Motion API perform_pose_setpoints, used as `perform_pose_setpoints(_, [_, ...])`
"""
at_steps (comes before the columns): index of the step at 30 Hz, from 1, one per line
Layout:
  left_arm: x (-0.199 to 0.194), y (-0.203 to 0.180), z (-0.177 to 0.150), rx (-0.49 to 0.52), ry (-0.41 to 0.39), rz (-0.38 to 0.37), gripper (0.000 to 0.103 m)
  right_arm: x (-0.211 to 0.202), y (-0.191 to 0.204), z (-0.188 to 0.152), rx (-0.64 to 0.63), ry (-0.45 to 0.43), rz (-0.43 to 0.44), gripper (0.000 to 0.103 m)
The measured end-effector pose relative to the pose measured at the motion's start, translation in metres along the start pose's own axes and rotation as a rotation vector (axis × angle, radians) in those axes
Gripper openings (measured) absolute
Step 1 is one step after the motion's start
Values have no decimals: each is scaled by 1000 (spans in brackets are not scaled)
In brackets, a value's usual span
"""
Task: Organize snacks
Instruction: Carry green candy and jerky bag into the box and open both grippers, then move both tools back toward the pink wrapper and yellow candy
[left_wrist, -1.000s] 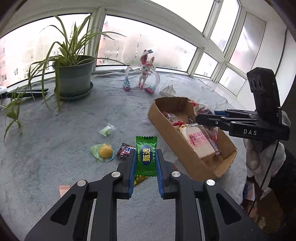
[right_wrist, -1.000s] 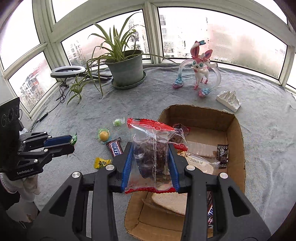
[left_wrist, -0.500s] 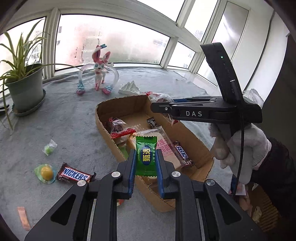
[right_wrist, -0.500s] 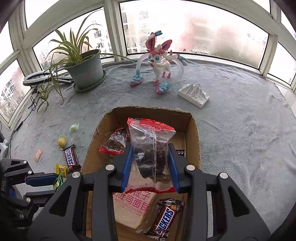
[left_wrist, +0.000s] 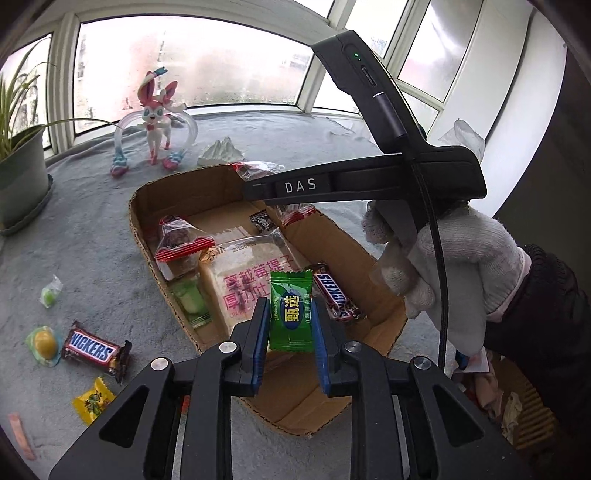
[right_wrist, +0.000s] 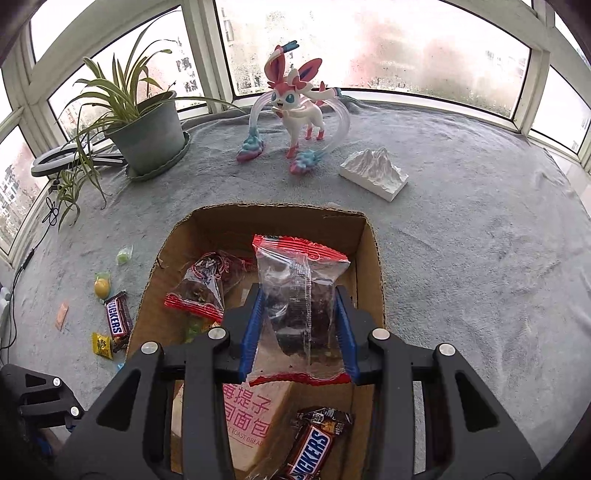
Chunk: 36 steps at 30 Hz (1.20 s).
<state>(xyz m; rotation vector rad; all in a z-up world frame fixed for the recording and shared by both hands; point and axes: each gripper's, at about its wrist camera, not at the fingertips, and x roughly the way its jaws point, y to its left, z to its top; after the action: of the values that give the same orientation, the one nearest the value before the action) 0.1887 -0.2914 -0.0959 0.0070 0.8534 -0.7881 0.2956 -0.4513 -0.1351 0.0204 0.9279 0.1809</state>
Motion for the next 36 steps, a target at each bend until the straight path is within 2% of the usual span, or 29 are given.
perform_pose_setpoints(4, [2,-3,0,12,7,11,22,-2,1,1,3,-10,0,45])
perform_pose_setpoints(7, [1,-4,-1,12,10,19,25,-4,2,1,1,-24,-14,60])
perform_pose_setpoints(17, [-16,2,-1,6,-12,39,26,-20,7,-1,17,-53,-2,61])
perform_pose_setpoints(29, [-64,36,-16,-24,-30,211,26,-55,51,-14,20,-110,-21,61])
perform_pose_setpoints(36, [-103,77,-31,-91,-52,253,26,-75,95,-25,13,-132,25,61])
